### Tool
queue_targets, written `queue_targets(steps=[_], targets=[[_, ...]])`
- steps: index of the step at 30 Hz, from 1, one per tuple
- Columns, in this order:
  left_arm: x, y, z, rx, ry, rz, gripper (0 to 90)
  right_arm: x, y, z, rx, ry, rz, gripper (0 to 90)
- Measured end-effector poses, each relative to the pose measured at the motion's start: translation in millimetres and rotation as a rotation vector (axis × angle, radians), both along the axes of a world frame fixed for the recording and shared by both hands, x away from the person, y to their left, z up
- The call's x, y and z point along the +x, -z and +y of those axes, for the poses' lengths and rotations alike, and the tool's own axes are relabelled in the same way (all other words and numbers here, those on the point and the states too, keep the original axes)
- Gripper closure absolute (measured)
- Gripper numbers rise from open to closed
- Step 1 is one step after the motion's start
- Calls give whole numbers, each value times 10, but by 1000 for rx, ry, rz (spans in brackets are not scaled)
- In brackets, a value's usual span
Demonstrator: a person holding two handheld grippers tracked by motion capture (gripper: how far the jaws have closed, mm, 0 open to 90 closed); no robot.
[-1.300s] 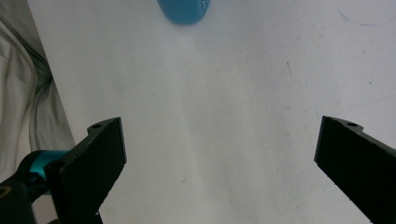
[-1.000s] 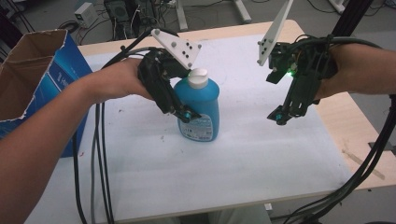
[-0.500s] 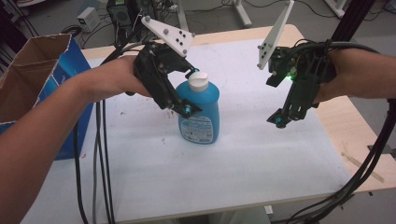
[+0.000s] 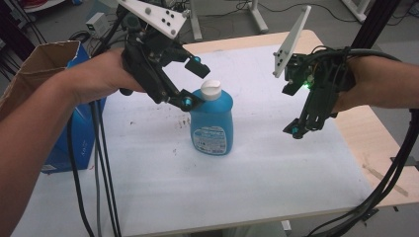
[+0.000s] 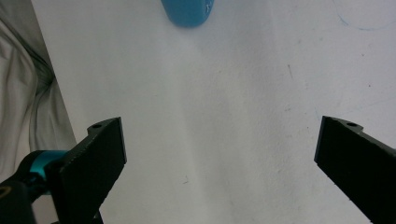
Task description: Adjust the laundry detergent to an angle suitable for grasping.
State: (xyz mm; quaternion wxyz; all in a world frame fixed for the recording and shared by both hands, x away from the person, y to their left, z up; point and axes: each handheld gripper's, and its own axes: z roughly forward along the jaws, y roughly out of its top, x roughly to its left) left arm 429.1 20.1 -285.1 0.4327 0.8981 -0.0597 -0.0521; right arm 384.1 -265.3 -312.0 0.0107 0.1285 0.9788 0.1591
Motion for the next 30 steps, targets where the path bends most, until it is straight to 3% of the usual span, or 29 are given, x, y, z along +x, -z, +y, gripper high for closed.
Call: queue_targets(steps=[9, 10, 12, 13, 15, 16, 21, 23, 24, 25, 27, 28, 29, 30], targets=[[12, -266, 152, -11, -58, -26, 200, 12, -1, 0, 4, -1, 0, 14], [30, -315, 191, -12, -101, -19, 200, 10, 1, 2, 4, 2, -1, 14], [50, -332, 210, -7, -120, -9, 200, 9, 0, 4, 4, 2, 1, 14], [92, -363, 251, 5, -169, -4, 200, 10, 0, 5, 4, 2, 1, 14], [99, -376, 275, 10, -180, -20, 200, 10, -1, 6, 5, 2, 1, 14], [131, -401, 317, 35, -185, -37, 200, 10, -1, 6, 6, 3, 1, 14], [188, -481, 411, 62, -236, -65, 197, 18, 1, 0, 6, 3, 2, 14], [211, -504, 432, 81, -267, -58, 43, 24, 1, -1, 9, 3, 1, 14], [211, -504, 432, 81, -267, -58, 22, 24, 1, -1, 9, 3, 1, 14], [224, -521, 460, 95, -304, -69, 21, 27, 1, 0, 8, 5, 2, 14], [224, -521, 460, 95, -304, -69, 16, 27, -1, 0, 7, 7, 2, 14], [251, -508, 500, 149, -350, -67, 15, 29, -3, 0, 9, 7, 3, 14], [251, -508, 500, 149, -350, -67, 15, 29, -3, 0, 9, 7, 3, 14], [261, -485, 525, 182, -365, -71, 15, 32, -4, 1, 11, 6, 2, 14]])
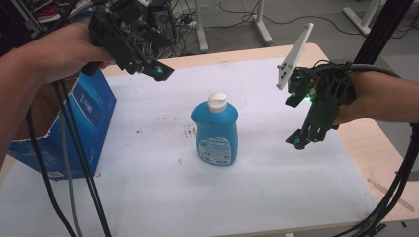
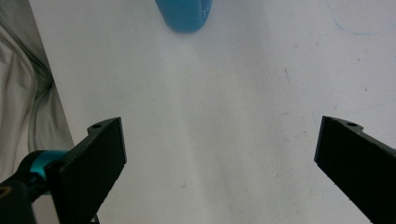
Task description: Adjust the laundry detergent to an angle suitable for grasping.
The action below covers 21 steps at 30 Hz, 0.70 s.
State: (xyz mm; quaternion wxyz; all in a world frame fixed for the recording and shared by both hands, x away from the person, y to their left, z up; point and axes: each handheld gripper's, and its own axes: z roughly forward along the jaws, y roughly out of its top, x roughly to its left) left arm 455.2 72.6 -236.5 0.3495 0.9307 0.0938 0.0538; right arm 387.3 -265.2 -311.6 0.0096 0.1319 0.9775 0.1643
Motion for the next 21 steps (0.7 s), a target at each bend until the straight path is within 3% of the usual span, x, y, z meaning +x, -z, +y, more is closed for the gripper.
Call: queue_targets(steps=[8, 9, 11, 15, 17, 21], targets=[[-8, 25, 82, 51, 4, -28, 17, 1, -15, 7, 1, -2, 0, 15], [-9, 24, 94, 70, -22, -38, 17, 3, -25, 10, -2, 1, 1, 15], [0, 33, 107, 79, -52, -19, 17, 14, -32, 16, -2, -2, 0, 14], [-3, 43, 124, 97, -53, -11, 16, 28, -46, 27, 0, -3, -1, 14], [-2, 72, 154, 125, -70, 14, 17, 65, -87, 41, 3, 0, -4, 14], [-8, 111, 211, 172, -68, 2, 16, 131, -160, 57, 12, 2, -11, 14]])
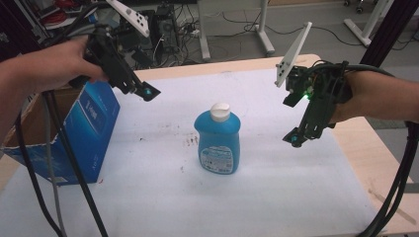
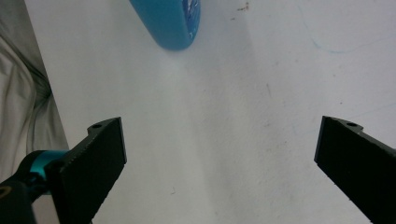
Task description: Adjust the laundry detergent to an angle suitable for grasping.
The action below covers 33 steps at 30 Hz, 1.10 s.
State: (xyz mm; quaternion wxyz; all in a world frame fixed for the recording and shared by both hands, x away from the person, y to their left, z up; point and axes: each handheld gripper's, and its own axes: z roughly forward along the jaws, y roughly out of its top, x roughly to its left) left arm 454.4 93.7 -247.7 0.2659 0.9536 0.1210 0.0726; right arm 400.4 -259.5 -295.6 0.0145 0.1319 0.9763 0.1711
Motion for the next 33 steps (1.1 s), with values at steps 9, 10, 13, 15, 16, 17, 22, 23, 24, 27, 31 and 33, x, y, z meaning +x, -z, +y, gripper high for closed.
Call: queue_targets(steps=[9, 10, 13, 15, 16, 17, 22, 23, 24, 27, 31, 33], targets=[[11, 106, 60, 71, 36, 41, 17, 126, -115, 63, 0, -5, -8, 14], [7, 121, 58, 79, 41, 38, 17, 138, -125, 71, -2, -3, -6, 14], [8, 167, 63, 84, 51, 50, 17, 180, -145, 94, -4, -10, -4, 14], [9, 204, 69, 89, 47, 59, 17, 203, -157, 109, -3, -12, 0, 14], [9, 223, 72, 92, 49, 64, 16, 220, -159, 114, 2, -17, -1, 15], [9, 238, 77, 102, 57, 64, 17, 232, -164, 119, 3, -15, 4, 14], [10, 275, 101, 109, 72, 64, 16, 298, -184, 162, -8, -23, 12, 15], [10, 277, 106, 110, 72, 63, 17, 317, -189, 175, -6, -27, 9, 14], [13, 277, 110, 112, 75, 65, 17, 332, -202, 185, -7, -31, 9, 15], [4, 283, 111, 114, 88, 66, 17, 379, -240, 216, -3, -41, 4, 15], [-8, 293, 111, 117, 100, 67, 17, 426, -291, 264, -14, -38, 8, 15], [-10, 297, 110, 120, 106, 66, 17, 445, -309, 285, -14, -47, 8, 15]])
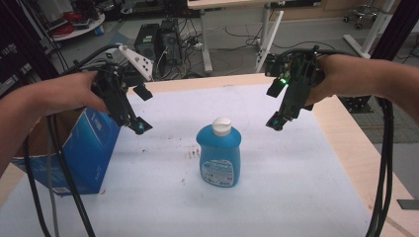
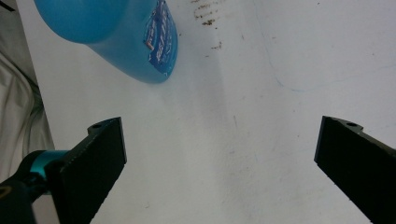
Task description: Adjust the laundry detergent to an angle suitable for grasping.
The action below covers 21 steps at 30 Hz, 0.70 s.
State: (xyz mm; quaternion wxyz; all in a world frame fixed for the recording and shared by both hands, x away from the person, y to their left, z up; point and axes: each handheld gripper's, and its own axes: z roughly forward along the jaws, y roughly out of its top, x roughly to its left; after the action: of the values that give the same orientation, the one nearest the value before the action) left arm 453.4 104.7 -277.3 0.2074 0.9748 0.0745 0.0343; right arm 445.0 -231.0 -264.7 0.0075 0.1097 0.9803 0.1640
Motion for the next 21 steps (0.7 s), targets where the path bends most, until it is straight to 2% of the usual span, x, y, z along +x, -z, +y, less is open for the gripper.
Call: queue_targets(steps=[9, 21], targets=[[7, 31, -28, 10, 1, 15, 16, 58, -32, 31, -7, -15, 6, 15], [11, 38, -31, 7, 4, 5, 17, 78, -17, 88, -11, -25, 12, 15]])
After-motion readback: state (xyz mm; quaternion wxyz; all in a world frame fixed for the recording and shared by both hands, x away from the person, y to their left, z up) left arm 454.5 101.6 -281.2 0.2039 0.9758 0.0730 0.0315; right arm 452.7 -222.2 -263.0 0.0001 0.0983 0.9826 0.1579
